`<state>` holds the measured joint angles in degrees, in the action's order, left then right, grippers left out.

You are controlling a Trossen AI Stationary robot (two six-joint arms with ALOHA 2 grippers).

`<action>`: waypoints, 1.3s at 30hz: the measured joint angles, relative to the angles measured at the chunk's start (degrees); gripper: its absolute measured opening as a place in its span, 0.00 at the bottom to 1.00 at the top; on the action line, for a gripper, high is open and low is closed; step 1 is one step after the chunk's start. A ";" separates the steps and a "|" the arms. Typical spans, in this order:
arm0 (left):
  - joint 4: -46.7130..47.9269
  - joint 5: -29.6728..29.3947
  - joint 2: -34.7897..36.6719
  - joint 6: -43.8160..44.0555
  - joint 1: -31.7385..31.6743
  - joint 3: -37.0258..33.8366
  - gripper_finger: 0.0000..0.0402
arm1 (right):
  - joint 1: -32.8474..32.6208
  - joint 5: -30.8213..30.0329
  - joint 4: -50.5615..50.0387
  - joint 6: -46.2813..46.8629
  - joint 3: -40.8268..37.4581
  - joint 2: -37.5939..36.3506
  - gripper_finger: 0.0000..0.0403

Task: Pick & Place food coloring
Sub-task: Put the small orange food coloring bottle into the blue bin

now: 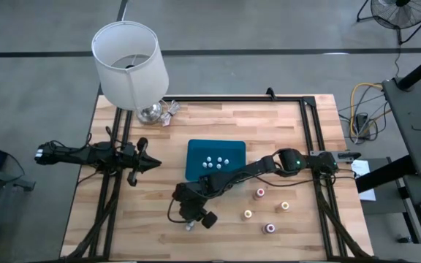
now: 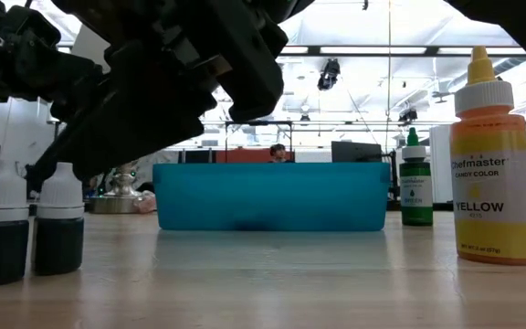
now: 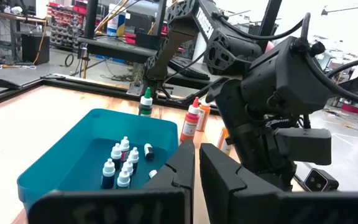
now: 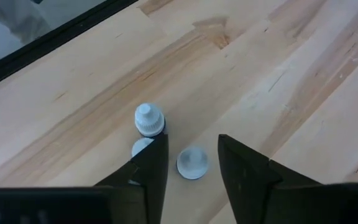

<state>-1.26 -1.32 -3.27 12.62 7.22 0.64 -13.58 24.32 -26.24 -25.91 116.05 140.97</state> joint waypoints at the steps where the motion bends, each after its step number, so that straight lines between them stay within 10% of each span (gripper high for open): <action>1: 0.00 0.00 0.02 0.00 0.02 0.00 0.00 | 0.04 0.00 -0.08 0.00 -0.17 0.00 0.33; 39: -0.02 0.00 0.02 0.00 0.00 0.00 0.00 | 0.10 1.53 2.64 -0.65 -1.75 0.02 0.26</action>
<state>-1.28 -1.32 -3.25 12.62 7.23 0.64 -13.47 25.85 -23.59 -26.56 114.30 140.99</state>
